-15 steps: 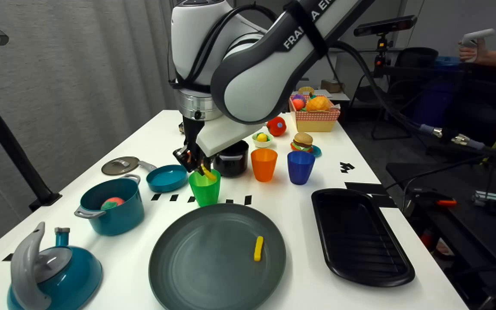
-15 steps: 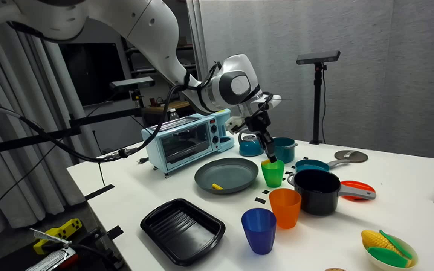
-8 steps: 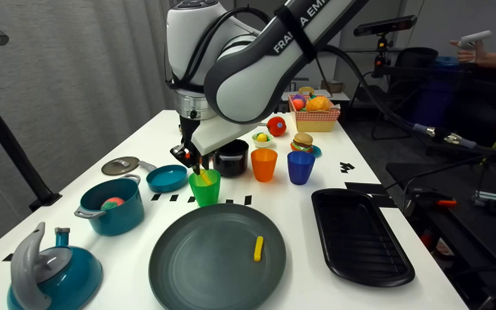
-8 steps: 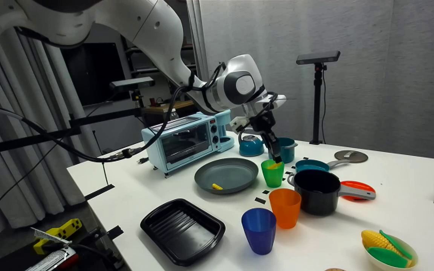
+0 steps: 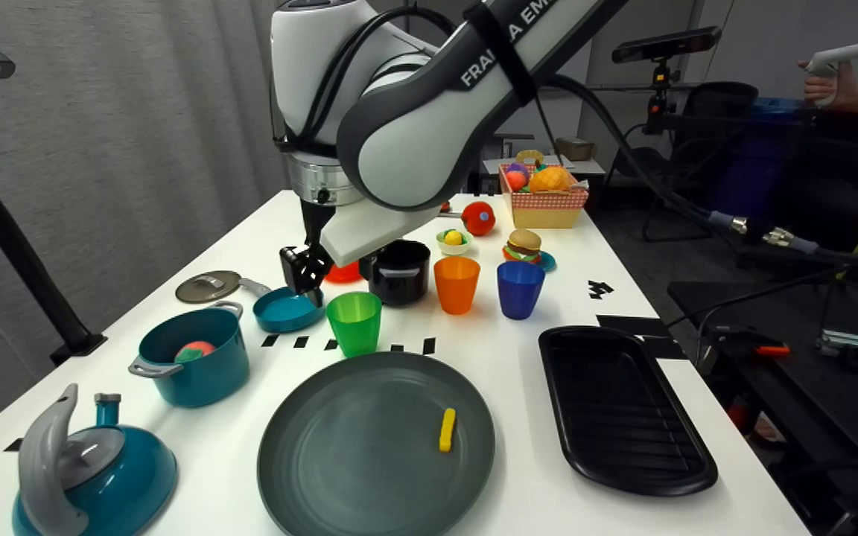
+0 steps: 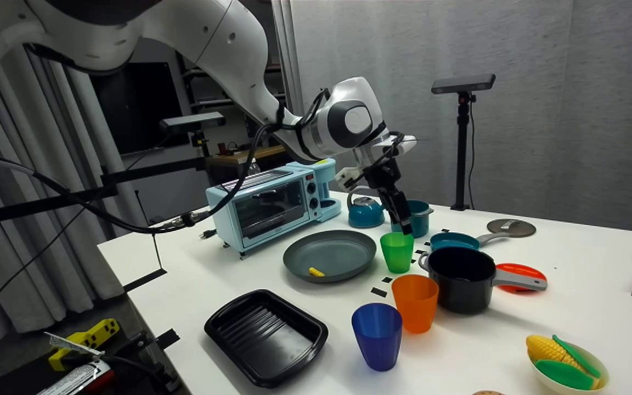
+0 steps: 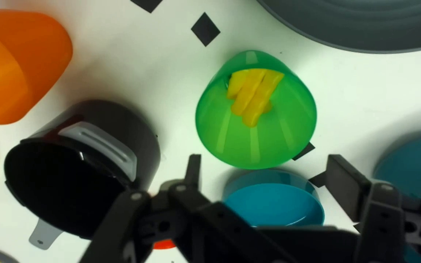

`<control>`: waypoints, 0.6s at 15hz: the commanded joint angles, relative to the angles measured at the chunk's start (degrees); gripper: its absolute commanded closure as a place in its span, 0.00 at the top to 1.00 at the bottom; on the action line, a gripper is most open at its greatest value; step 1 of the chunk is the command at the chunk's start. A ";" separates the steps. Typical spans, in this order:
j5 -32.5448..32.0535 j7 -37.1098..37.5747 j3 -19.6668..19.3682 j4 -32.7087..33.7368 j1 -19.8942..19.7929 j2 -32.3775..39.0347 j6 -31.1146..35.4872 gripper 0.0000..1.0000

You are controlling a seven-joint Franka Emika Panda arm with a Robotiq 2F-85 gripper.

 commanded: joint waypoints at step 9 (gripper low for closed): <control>-1.67 -0.62 2.08 -5.56 4.80 -5.19 1.64 1.00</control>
